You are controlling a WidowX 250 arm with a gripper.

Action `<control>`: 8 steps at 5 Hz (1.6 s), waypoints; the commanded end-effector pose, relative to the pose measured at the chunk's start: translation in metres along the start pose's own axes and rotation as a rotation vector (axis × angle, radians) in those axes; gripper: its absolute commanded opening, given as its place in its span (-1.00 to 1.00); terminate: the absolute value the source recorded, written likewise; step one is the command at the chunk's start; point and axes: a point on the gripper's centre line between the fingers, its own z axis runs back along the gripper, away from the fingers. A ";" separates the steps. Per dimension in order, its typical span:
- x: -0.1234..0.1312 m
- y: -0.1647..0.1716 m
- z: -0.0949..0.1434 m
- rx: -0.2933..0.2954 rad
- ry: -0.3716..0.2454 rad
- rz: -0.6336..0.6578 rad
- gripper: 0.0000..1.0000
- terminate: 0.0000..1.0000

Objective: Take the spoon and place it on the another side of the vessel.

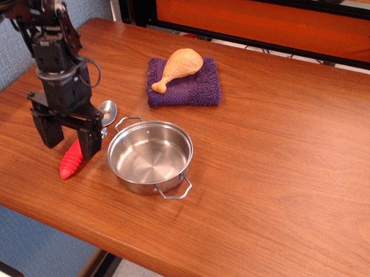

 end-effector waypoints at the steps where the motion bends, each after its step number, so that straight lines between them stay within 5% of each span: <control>1: 0.003 0.003 -0.002 0.023 -0.018 0.012 1.00 -1.00; 2: 0.002 0.004 -0.003 0.017 -0.016 0.021 -1.00 -1.00; 5: -0.002 0.016 0.019 0.059 -0.025 0.059 -1.00 -1.00; 7: -0.011 -0.001 0.058 0.136 -0.093 0.043 -1.00 -1.00; 8: -0.013 -0.020 0.068 0.102 -0.149 0.001 -1.00 -1.00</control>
